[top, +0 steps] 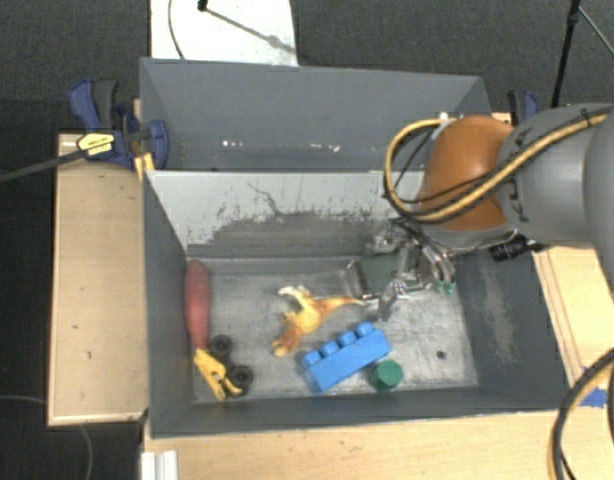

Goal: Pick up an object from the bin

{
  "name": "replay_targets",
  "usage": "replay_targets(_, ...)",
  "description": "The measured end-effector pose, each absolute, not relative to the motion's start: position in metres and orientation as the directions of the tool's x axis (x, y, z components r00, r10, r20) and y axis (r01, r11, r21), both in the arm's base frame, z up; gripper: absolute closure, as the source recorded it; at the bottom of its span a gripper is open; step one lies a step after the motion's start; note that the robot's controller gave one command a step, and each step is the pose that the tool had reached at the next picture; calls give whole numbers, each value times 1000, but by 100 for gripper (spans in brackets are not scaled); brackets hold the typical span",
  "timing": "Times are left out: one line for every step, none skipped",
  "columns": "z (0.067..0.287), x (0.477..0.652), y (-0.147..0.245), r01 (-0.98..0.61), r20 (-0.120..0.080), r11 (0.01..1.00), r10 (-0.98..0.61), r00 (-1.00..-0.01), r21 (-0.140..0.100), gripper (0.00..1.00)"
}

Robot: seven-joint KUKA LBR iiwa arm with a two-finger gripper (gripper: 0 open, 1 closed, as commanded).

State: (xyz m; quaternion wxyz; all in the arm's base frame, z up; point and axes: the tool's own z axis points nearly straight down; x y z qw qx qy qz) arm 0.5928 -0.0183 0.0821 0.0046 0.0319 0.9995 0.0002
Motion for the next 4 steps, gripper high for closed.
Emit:
replay_targets(97, 591, 44, -62, -5, 998, -62, -998, 0, 0)
replay_targets(74, 579, 63, 124, -3, 992, 124, -992, 1, 0)
replay_targets(73, 583, 97, -189, -11, 982, -189, -982, -1, 100)
replay_targets(73, 583, 97, -189, -11, 982, -189, -982, -1, 100)
